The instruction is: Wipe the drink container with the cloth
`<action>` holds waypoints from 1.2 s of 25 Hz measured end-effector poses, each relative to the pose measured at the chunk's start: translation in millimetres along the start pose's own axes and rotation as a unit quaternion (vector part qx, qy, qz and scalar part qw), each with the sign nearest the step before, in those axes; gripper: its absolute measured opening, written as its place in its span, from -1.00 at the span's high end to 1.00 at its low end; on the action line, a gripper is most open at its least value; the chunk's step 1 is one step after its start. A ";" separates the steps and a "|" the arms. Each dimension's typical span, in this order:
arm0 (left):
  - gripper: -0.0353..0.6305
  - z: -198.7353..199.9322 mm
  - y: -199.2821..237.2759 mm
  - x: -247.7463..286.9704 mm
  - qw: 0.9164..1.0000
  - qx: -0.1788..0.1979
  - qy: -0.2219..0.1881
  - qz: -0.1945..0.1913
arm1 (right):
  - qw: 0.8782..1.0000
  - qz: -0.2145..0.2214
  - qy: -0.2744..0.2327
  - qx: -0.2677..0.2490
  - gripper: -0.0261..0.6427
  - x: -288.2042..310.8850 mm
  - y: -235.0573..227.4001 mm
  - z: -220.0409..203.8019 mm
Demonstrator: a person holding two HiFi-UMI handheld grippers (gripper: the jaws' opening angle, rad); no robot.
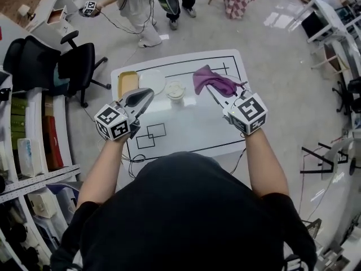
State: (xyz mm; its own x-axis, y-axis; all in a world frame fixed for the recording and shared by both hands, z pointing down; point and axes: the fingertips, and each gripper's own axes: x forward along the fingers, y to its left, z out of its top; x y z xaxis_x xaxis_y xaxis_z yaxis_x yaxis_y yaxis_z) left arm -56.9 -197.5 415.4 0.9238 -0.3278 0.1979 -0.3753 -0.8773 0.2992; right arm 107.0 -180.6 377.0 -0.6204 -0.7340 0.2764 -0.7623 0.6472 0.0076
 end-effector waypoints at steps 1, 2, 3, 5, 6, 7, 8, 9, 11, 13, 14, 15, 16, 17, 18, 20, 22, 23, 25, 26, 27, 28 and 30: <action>0.81 4.1 -0.8 -7.6 1.000 0.004 -0.004 0.002 | 1.000 -0.003 -0.004 -0.003 0.69 -3.2 4.1 6.2; 0.81 7.9 -1.1 -15.2 1.000 0.007 -0.008 0.005 | 1.000 -0.005 -0.007 -0.004 0.69 -5.8 7.7 11.3; 0.81 11.4 -1.5 -22.9 1.000 0.010 -0.011 0.008 | 1.000 -0.008 -0.010 -0.004 0.69 -8.4 11.3 15.3; 0.81 17.4 -3.7 -39.3 1.000 0.014 -0.019 0.014 | 1.000 -0.016 -0.014 -0.004 0.69 -14.6 19.7 20.5; 0.81 20.1 -5.6 -47.8 0.999 0.015 -0.023 0.016 | 1.000 -0.019 -0.015 -0.002 0.69 -18.2 24.7 22.1; 0.81 22.8 -7.6 -56.3 0.999 0.017 -0.027 0.018 | 1.000 -0.023 -0.016 0.000 0.69 -21.8 30.1 23.4; 0.81 25.4 -9.5 -64.3 0.999 0.019 -0.030 0.019 | 0.999 -0.027 -0.018 0.002 0.69 -25.2 35.7 24.7; 0.81 28.0 -11.2 -71.4 0.999 0.021 -0.033 0.020 | 0.999 -0.031 -0.019 0.004 0.69 -28.2 40.8 25.7; 0.81 33.3 -12.9 -83.6 0.999 0.025 -0.042 0.022 | 0.999 -0.037 -0.020 0.004 0.69 -33.3 49.0 27.4; 0.81 37.2 -13.4 -94.5 0.998 0.026 -0.051 0.025 | 0.999 -0.041 -0.021 0.005 0.69 -36.1 56.1 29.1; 0.81 38.0 -13.8 -99.8 0.998 0.025 -0.054 0.025 | 0.999 -0.042 -0.021 0.006 0.69 -36.7 60.3 30.1; 0.81 38.1 -14.4 -105.2 0.998 0.026 -0.056 0.025 | 0.999 -0.043 -0.022 0.007 0.69 -37.2 64.9 31.3; 0.81 37.8 -15.0 -110.5 0.998 0.026 -0.058 0.025 | 0.999 -0.044 -0.024 0.009 0.69 -37.6 69.8 32.6; 0.81 37.6 -15.3 -115.5 0.998 0.028 -0.059 0.025 | 0.999 -0.045 -0.025 0.011 0.69 -38.2 74.8 34.6; 0.81 38.0 -15.4 -120.1 0.997 0.029 -0.060 0.026 | 0.998 -0.047 -0.026 0.013 0.69 -38.7 79.2 37.0; 0.81 39.5 -15.7 -127.4 0.997 0.034 -0.062 0.027 | 0.998 -0.051 -0.029 0.013 0.69 -39.5 85.3 42.0; 0.81 39.3 -18.0 -133.8 0.997 0.042 -0.061 0.027 | 0.998 -0.057 -0.031 0.014 0.69 -39.4 89.5 44.9; 0.81 38.4 -19.8 -137.0 0.997 0.045 -0.060 0.026 | 0.998 -0.060 -0.032 0.017 0.70 -39.3 91.7 45.4; 0.81 36.6 -23.4 -142.4 0.997 0.048 -0.057 0.022 | 0.997 -0.068 -0.035 0.026 0.69 -40.5 95.9 44.9; 0.81 36.1 -24.8 -144.6 0.997 0.049 -0.056 0.021 | 0.996 -0.072 -0.037 0.031 0.69 -41.4 97.6 44.0; 0.81 36.0 -25.9 -146.7 0.997 0.049 -0.055 0.019 | 0.996 -0.075 -0.039 0.034 0.69 -42.3 99.1 43.2; 0.81 36.1 -26.8 -149.0 0.997 0.049 -0.055 0.018 | 0.995 -0.077 -0.041 0.038 0.69 -43.0 100.8 42.6; 0.81 36.5 -28.3 -153.9 0.997 0.049 -0.055 0.017 | 0.995 -0.081 -0.044 0.044 0.69 -43.8 104.6 42.1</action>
